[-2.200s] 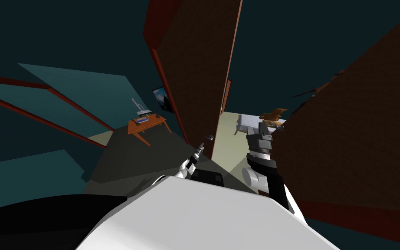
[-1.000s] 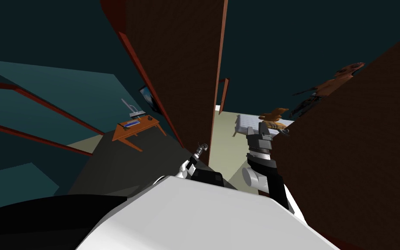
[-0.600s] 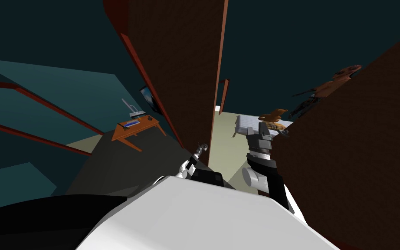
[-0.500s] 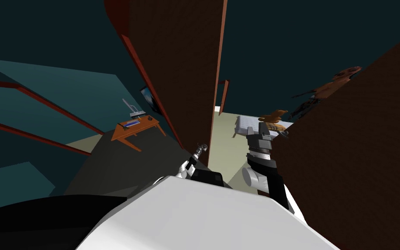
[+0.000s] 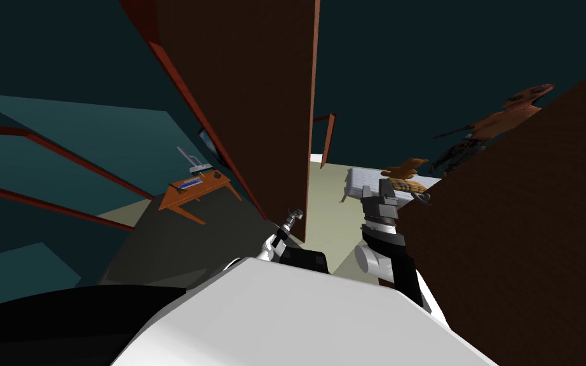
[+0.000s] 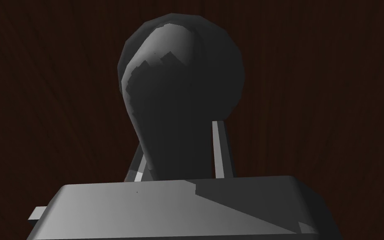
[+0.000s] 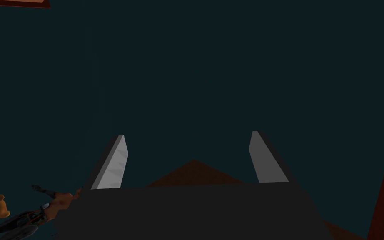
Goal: Push the door open
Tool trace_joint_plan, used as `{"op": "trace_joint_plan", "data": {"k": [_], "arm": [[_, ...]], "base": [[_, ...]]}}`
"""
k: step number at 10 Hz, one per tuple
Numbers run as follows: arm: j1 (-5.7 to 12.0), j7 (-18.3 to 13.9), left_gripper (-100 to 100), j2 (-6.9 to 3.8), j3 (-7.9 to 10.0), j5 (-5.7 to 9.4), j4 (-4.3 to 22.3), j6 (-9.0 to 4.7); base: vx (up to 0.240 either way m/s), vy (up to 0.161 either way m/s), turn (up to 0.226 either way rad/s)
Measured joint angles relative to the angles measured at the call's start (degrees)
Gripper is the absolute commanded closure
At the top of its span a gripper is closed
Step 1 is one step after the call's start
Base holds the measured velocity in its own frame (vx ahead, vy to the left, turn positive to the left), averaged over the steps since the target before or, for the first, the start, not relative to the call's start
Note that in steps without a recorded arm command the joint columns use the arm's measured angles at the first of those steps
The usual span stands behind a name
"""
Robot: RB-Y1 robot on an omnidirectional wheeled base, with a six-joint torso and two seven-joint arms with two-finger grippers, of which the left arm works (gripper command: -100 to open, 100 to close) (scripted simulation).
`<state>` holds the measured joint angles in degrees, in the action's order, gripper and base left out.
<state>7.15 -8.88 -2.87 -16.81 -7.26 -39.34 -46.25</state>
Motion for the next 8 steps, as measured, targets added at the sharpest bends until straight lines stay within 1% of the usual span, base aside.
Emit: {"op": "trace_joint_plan", "data": {"k": [1, 2, 3, 4, 5, 6, 7, 8], "arm": [[-0.22, 0.20, 100, -0.16, 0.48, 0.22, -0.04, 0.19], [0.80, 0.58, 100, -0.08, 1.35, 0.66, 2.33, -0.61], [0.97, 1.18, 100, 0.04, 2.23, 1.05, 3.19, -1.08], [0.06, 1.25, 100, -0.40, 2.46, 1.14, 1.43, -0.33], [0.41, 1.40, 100, -0.40, 3.08, 1.45, 1.69, -0.11], [0.94, 1.87, 100, -0.20, 4.01, 1.90, 2.52, -0.19], [0.84, 2.30, 100, -0.16, 4.66, 2.20, 2.52, -0.35], [1.68, 2.83, 100, 0.04, 5.71, 2.70, 3.89, -0.77]], "base": [[0.140, -0.107, 0.100], [0.132, -0.154, 0.070], [0.100, -0.120, 0.022], [0.122, -0.108, 0.031], [0.159, -0.143, 0.060], [0.152, -0.134, 0.077], [0.162, -0.154, 0.057], [0.120, -0.123, 0.021]]}}
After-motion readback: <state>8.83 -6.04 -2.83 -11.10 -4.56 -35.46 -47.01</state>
